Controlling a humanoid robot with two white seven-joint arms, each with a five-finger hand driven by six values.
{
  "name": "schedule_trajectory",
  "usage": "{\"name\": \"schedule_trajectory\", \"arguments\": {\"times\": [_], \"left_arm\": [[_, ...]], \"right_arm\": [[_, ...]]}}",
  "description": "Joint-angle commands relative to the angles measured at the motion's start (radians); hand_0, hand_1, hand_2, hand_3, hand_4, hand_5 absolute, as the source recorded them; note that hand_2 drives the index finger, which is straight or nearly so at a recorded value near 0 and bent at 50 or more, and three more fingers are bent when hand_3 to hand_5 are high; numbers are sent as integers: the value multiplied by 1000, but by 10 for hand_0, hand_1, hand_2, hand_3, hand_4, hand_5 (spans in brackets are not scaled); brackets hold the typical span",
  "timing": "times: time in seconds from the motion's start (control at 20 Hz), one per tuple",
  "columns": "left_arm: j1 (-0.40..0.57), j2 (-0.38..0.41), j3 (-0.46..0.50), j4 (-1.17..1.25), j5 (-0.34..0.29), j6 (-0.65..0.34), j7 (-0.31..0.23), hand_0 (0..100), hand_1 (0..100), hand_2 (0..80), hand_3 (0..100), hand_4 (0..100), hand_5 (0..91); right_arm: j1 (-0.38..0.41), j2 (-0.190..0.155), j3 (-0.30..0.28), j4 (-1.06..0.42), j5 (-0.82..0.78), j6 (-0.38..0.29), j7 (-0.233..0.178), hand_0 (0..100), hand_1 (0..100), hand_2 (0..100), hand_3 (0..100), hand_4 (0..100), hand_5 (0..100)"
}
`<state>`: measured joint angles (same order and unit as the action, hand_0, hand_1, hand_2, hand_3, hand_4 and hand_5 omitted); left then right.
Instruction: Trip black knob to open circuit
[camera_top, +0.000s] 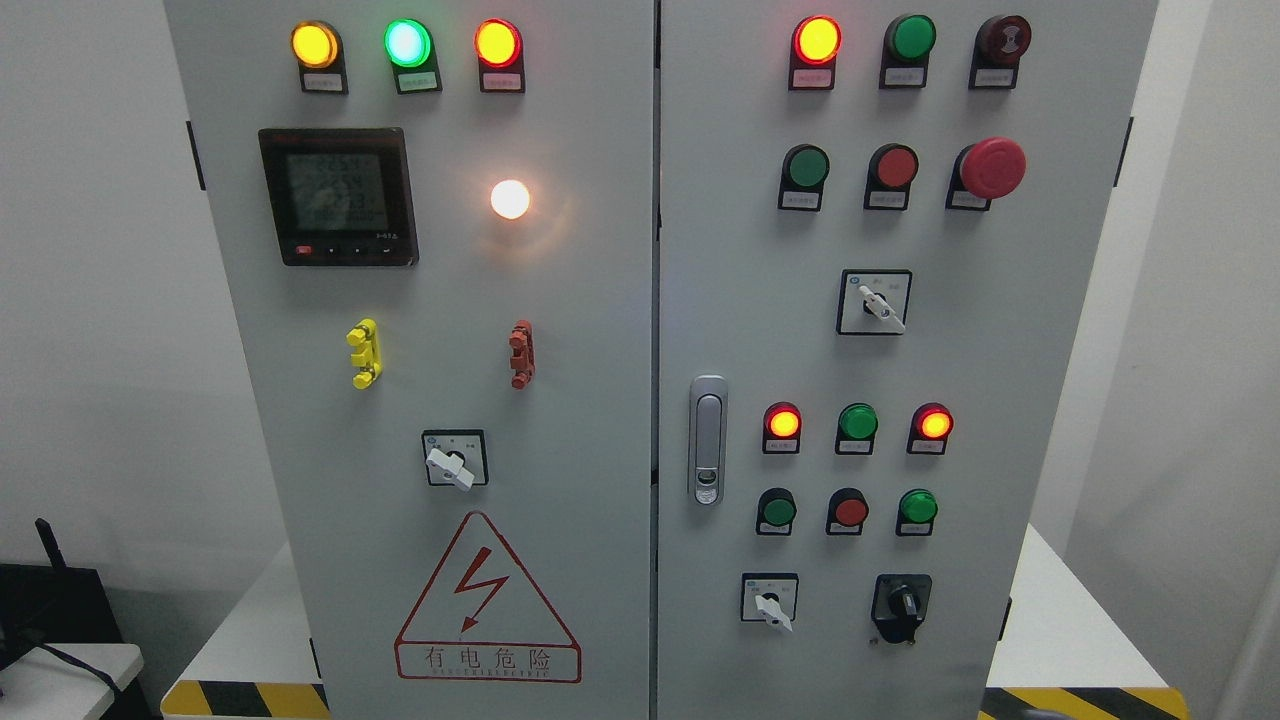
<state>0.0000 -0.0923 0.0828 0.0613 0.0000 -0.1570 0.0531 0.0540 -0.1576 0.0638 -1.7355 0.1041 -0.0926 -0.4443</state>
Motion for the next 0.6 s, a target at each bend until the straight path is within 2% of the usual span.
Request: {"name": "schedule_trajectory", "arguments": {"times": [0.0, 0.15, 0.55], "left_arm": [[-8, 0, 0, 0, -34, 1, 1, 120, 389, 0, 0, 0, 0], [-8, 0, 0, 0, -32, 1, 1, 120, 389, 0, 0, 0, 0], [-8, 0, 0, 0, -32, 1, 1, 120, 389, 0, 0, 0, 0]], "right_arm": [[-40, 65, 28, 24, 2, 33, -1, 266, 753, 443, 801, 871, 970], [-69, 98, 27, 27, 3, 79, 1, 276, 759, 454, 802, 871, 970], [-111, 110, 28, 28, 3, 122, 4, 292, 796, 451, 800, 869, 971]]}}
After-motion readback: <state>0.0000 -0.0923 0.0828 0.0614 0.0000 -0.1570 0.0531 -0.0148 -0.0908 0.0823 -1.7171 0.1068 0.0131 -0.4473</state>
